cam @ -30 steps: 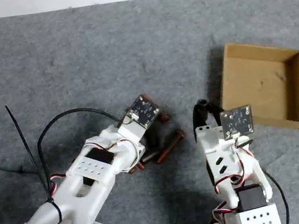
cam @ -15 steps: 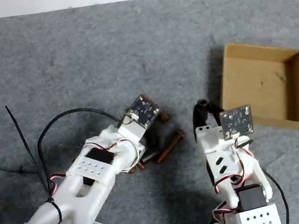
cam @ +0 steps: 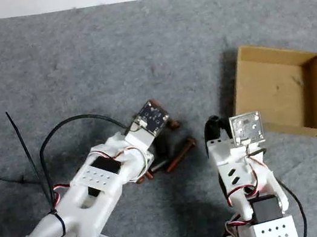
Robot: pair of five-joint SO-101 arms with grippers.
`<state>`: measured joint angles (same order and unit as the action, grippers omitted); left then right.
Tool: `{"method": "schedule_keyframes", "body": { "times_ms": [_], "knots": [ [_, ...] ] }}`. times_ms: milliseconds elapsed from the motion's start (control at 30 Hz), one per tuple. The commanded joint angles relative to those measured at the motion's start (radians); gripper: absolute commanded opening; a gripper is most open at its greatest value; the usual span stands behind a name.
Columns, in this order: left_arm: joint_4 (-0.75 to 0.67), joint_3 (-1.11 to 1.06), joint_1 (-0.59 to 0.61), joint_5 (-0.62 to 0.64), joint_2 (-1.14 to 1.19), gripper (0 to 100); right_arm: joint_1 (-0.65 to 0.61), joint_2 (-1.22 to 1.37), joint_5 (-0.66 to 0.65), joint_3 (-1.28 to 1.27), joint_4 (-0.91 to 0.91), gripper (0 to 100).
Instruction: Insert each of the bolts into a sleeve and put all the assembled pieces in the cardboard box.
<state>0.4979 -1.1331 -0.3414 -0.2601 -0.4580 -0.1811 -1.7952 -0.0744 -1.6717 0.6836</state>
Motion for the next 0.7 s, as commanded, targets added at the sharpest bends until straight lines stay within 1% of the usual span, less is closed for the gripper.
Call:
{"method": "schedule_keyframes", "body": {
  "times_ms": [0,100,333,400,567,600,667],
  "knots": [
    [-0.02,0.039,-0.01,-0.005,-0.007,14,-0.033,0.039,-0.043,0.012,0.039,0.7],
    [-0.02,0.039,-0.01,-0.005,-0.007,14,-0.099,0.156,-0.095,0.058,0.047,0.7],
    [-0.02,0.039,-0.01,-0.005,-0.007,14,-0.101,0.452,-0.095,0.168,-0.033,0.7],
    [-0.02,0.039,-0.01,-0.005,-0.007,14,-0.096,0.479,-0.095,0.17,-0.056,0.7],
    [-0.017,0.047,-0.004,-0.002,-0.012,14,-0.038,0.481,-0.095,0.17,-0.062,0.7],
    [-0.017,0.05,0.001,0.009,-0.015,14,-0.024,0.481,-0.095,0.173,-0.062,0.7],
    [0.006,0.074,0.067,0.114,-0.048,14,0.002,0.479,-0.091,0.174,-0.062,0.7]
  ]
}}
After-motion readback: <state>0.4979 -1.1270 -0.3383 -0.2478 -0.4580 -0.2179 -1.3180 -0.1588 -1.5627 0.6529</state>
